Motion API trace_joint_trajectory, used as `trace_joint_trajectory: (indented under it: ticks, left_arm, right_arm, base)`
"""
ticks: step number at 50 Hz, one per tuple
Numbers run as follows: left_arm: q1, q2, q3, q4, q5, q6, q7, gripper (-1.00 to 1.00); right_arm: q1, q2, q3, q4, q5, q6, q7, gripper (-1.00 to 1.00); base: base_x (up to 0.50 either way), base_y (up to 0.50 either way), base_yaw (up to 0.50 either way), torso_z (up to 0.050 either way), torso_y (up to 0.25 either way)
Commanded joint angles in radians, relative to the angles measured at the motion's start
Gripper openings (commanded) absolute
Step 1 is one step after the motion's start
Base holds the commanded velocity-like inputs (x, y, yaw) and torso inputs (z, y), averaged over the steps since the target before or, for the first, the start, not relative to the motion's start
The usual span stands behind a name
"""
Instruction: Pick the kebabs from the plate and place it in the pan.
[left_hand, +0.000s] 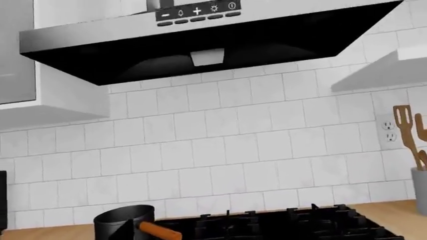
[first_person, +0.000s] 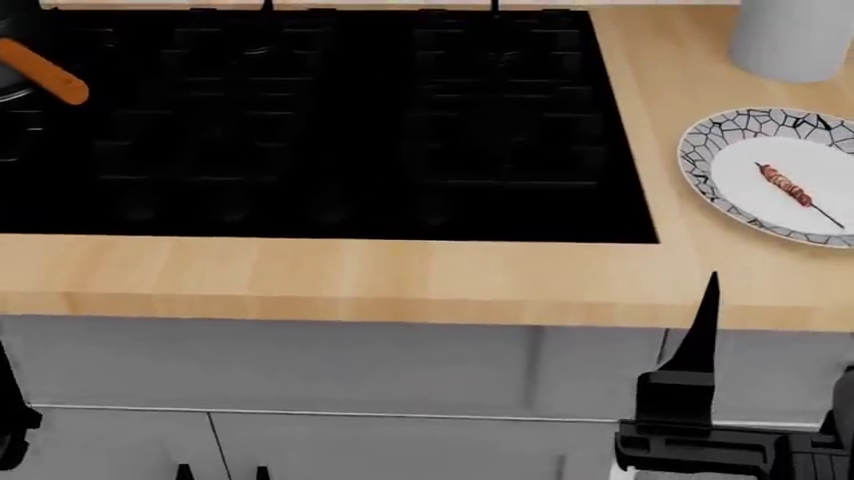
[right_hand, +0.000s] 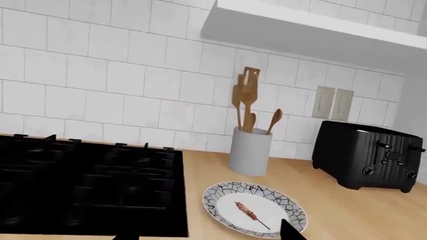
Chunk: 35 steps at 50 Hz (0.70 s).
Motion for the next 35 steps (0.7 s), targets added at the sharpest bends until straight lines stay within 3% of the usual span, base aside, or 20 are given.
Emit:
trace_joint_trajectory:
  ticks: [1, 5, 6, 14, 23, 33, 34, 35]
  left_arm:
    - [0.015, -0.518, 0.217, 0.004, -0.103, 0.572, -0.384, 1.0]
    - [0.091, -0.777, 0.378, 0.004, 0.07, 0.887, -0.569, 1.0]
    - [0.098, -0.778, 0.385, 0.004, 0.093, 0.892, -0.58, 1.0]
    - [0.187, -0.778, 0.473, 0.004, 0.358, 0.962, -0.683, 1.0]
    - [0.211, -0.778, 0.493, 0.004, 0.461, 0.974, -0.7, 1.0]
    - [0.197, -0.778, 0.462, 0.004, 0.449, 0.968, -0.7, 1.0]
    - [0.347, -0.681, 0.312, 0.004, 0.599, 0.944, -0.699, 1.0]
    - [0.497, -0.531, 0.162, 0.004, 0.449, 0.964, -0.549, 1.0]
  right_arm:
    - [-0.014, 0.002, -0.017, 0.016, -0.018, -0.041, -0.012, 1.0]
    - [-0.014, 0.006, -0.032, 0.034, -0.034, -0.053, -0.02, 1.0]
    - [-0.008, 0.008, -0.04, 0.038, -0.038, -0.053, -0.022, 1.0]
    - [0.029, 0.017, -0.098, 0.067, -0.07, -0.066, -0.037, 1.0]
    - [0.039, 0.018, -0.102, 0.079, -0.071, -0.073, -0.036, 1.0]
    - [0.01, 0.014, -0.089, 0.088, -0.072, -0.104, -0.05, 1.0]
    - [0.009, 0.015, -0.086, 0.083, -0.069, -0.103, -0.048, 1.0]
    - [0.007, 0.015, -0.085, 0.083, -0.068, -0.104, -0.047, 1.0]
  base:
    - [0.13, -0.21, 0.0, 0.0, 0.0]
    - [0.13, -0.13, 0.0, 0.0, 0.0]
    - [0.14, -0.13, 0.0, 0.0, 0.0]
    - [0.15, -0.13, 0.0, 0.0, 0.0]
    - [0.28, -0.15, 0.0, 0.0, 0.0]
    - [0.35, -0.17, 0.0, 0.0, 0.0]
    - [0.36, -0.17, 0.0, 0.0, 0.0]
    - [0.35, -0.17, 0.0, 0.0, 0.0]
